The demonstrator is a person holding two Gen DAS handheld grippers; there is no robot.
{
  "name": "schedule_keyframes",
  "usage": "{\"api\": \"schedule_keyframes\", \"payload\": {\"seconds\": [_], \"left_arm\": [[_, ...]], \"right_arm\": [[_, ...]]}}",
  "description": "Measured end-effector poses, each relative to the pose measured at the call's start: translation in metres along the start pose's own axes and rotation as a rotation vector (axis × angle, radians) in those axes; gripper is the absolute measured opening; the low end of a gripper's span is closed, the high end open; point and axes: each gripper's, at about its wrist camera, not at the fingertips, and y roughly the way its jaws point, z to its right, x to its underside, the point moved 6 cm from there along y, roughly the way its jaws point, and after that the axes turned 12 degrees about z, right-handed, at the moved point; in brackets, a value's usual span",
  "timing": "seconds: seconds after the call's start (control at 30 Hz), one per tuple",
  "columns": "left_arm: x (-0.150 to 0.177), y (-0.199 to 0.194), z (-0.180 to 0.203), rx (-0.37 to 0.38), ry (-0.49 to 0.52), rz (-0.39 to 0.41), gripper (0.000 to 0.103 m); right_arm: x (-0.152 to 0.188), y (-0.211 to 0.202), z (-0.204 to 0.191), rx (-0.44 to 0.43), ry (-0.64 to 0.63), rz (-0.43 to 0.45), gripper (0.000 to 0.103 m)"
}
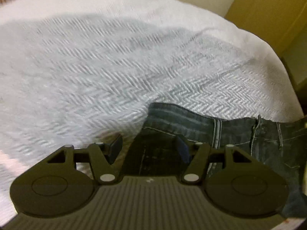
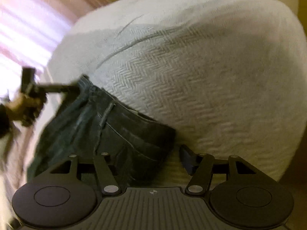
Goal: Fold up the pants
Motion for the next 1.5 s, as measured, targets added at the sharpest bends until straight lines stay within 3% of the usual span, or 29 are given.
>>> {"api": "schedule_keyframes", "payload": {"seconds": [0.03,0.07,0.1,0.13,0.2,0.23,0.33,0.47,0.6,0.7,0.77,0.83,0.9,1.0,1.07,1.2,1.3,1.4,1.5], "left_arm": [[0.001,0.006,-0.002,0.016,-0.010,-0.017,0.049],[0.002,0.011,-0.003,0.027,-0.022,-0.032,0.046],[0.004,0.014,-0.003,0.034,-0.033,-0.044,0.038],[0.004,0.015,-0.003,0.030,-0.034,-0.053,0.022],[0.001,0.011,-0.002,0.009,-0.006,-0.058,0.006],[-0.003,0.006,0.001,0.010,0.005,-0.046,0.004],[-0.025,-0.020,0.009,-0.017,0.077,0.027,0.003],[-0.054,-0.028,0.009,-0.051,0.133,0.097,0.003],[-0.039,-0.005,0.002,-0.084,0.126,0.083,0.003],[-0.025,-0.001,0.000,-0.110,0.080,0.103,0.004],[-0.031,-0.009,0.000,-0.111,0.083,0.131,0.003],[-0.039,-0.014,0.002,-0.116,0.120,0.149,0.003],[-0.037,-0.009,-0.003,-0.128,0.112,0.122,0.004],[-0.030,-0.008,-0.013,-0.191,0.048,0.082,0.013],[-0.030,-0.029,-0.019,-0.238,0.028,0.116,0.013],[-0.015,-0.091,-0.034,-0.306,0.017,0.142,0.017],[0.015,-0.152,-0.047,-0.387,-0.037,0.149,0.018],[0.061,-0.216,-0.051,-0.461,-0.102,0.151,0.022],[0.124,-0.284,-0.049,-0.532,-0.166,0.156,0.025]], "right_arm": [[0.000,0.003,0.002,-0.019,0.056,0.017,0.047],[-0.001,0.008,0.003,-0.026,0.109,0.029,0.015],[-0.002,0.012,0.005,-0.015,0.141,0.025,0.005],[-0.006,0.013,0.005,-0.002,0.149,0.016,0.005],[-0.022,0.004,-0.003,0.013,0.097,0.026,0.004],[-0.036,-0.004,-0.011,0.013,0.050,0.059,0.004],[-0.068,-0.007,-0.024,-0.013,0.008,0.118,0.004],[-0.070,0.019,-0.018,0.002,-0.024,0.119,0.004],[-0.056,0.038,-0.003,0.042,-0.015,0.088,0.004],[-0.063,0.030,-0.011,0.033,-0.044,0.115,0.004],[-0.069,0.023,-0.020,0.016,-0.083,0.150,0.004],[-0.064,0.032,-0.017,0.035,-0.099,0.130,0.005],[-0.055,0.046,-0.003,0.062,-0.054,0.087,0.009],[-0.055,0.038,-0.007,0.114,-0.120,0.097,0.027],[-0.055,0.027,-0.014,0.154,-0.177,0.110,0.044],[-0.048,0.003,-0.029,0.211,-0.235,0.120,0.044],[-0.040,-0.015,-0.054,0.227,-0.312,0.160,0.044],[-0.024,-0.025,-0.092,0.160,-0.374,0.167,0.044],[0.006,-0.020,-0.141,0.048,-0.454,0.116,0.044]]}}
